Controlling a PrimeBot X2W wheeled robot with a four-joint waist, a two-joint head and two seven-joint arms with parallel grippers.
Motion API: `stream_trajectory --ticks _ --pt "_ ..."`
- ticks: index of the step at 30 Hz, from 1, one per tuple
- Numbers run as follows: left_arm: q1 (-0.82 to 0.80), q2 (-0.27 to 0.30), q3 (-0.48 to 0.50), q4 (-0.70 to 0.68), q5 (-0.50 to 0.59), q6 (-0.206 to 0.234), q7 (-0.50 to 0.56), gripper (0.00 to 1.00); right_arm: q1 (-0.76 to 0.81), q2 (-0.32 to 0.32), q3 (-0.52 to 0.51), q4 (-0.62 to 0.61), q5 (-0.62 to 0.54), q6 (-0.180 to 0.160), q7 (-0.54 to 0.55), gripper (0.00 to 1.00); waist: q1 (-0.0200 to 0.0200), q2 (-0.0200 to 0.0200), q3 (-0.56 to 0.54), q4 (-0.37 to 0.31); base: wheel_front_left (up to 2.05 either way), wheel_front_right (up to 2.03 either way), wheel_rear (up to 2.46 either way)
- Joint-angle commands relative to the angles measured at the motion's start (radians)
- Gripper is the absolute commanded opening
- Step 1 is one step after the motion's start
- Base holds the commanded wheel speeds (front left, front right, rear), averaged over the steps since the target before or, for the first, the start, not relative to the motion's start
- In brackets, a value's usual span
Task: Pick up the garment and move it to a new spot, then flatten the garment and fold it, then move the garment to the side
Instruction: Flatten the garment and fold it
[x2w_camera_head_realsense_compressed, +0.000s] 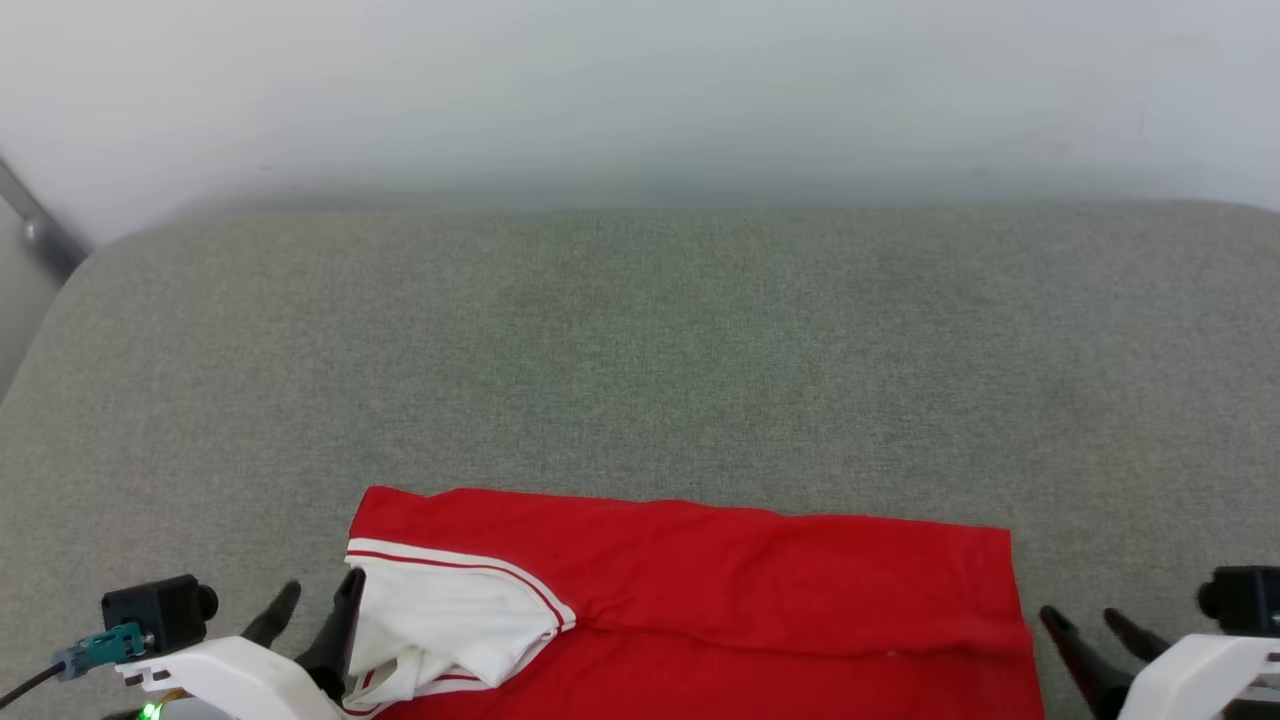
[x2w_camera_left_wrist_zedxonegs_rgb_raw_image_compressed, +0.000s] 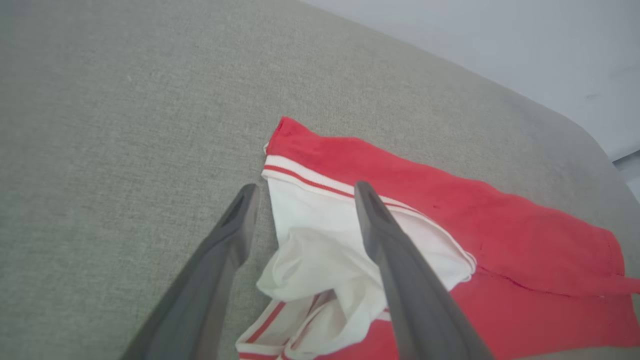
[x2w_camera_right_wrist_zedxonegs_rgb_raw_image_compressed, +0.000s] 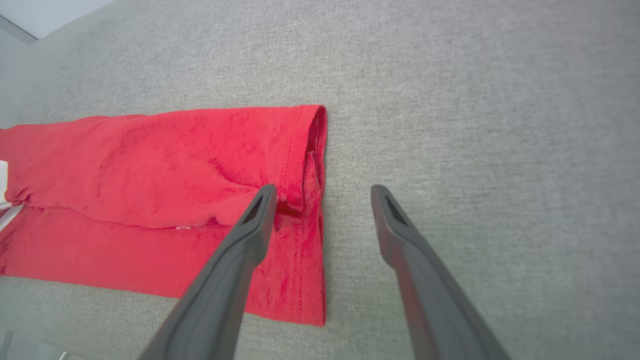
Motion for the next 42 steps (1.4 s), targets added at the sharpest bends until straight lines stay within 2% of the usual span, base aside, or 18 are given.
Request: stream_trajectory --ticks 1,7,14,19,27,28,29,30,37,42 --pt "-0.004 -0.012 0.004 -0.021 0.03 0.01 -0.048 1.0 0.016 -0.006 -0.026 -0.036 -0.01 0.0 0.014 1.0 0.0001 0.0 -0.021 -0.004 0.0 0.0 0.0" --pt "-0.058 -0.044 -0.02 -0.076 0.156 0.025 -0.216 1.0 -0.003 -0.018 -0.097 -0.11 -0.016 0.0 0.148 1.0 0.0001 0.0 -0.035 0.001 0.0 0.0 0.0" --pt "-0.131 -0.075 -0.072 -0.106 0.303 0.055 -0.359 1.0 -0.041 -0.029 -0.096 -0.086 -0.007 0.0 0.312 1.0 0.0001 0.0 0.006 0.048 0.0 0.0 0.0" --pt "-0.157 -0.089 -0.09 -0.101 0.36 0.076 -0.415 1.0 -0.078 -0.012 -0.076 -0.029 -0.006 0.0 0.335 1.0 0.0001 0.0 0.055 0.08 0.0 0.0 0.0" --pt "-0.192 -0.102 -0.121 -0.102 0.394 0.078 -0.432 1.0 -0.116 0.02 -0.023 0.123 0.028 0.0 0.358 1.0 0.0001 0.0 0.111 0.123 0.0 0.0 0.0" --pt "-0.194 -0.106 -0.122 -0.101 0.393 0.079 -0.435 1.0 -0.118 0.025 -0.009 0.139 0.041 0.0 0.364 0.83 0.0001 0.0 0.112 0.125 0.0 0.0 0.0" --pt "-0.195 -0.107 -0.122 -0.099 0.393 0.082 -0.434 1.0 -0.118 0.028 0.002 0.148 0.05 0.001 0.367 0.35 0.0001 0.0 0.111 0.125 0.0 0.0 0.0" --pt "-0.195 -0.107 -0.123 -0.098 0.395 0.084 -0.433 1.0 -0.121 0.028 0.011 0.154 0.055 0.001 0.367 0.0 0.0001 0.0 0.109 0.125 0.0 0.0 0.0" --pt "-0.16 -0.097 -0.115 -0.088 0.405 0.113 -0.431 1.0 -0.164 -0.034 0.01 0.115 0.063 0.0 0.327 0.0 0.0001 0.0 0.071 0.093 0.0 0.0 0.0" --pt "-0.135 -0.096 -0.116 -0.085 0.41 0.132 -0.423 1.0 -0.188 -0.07 -0.046 0.112 0.054 -0.001 0.337 0.0 0.0001 0.0 0.042 0.061 0.0 0.0 0.0"
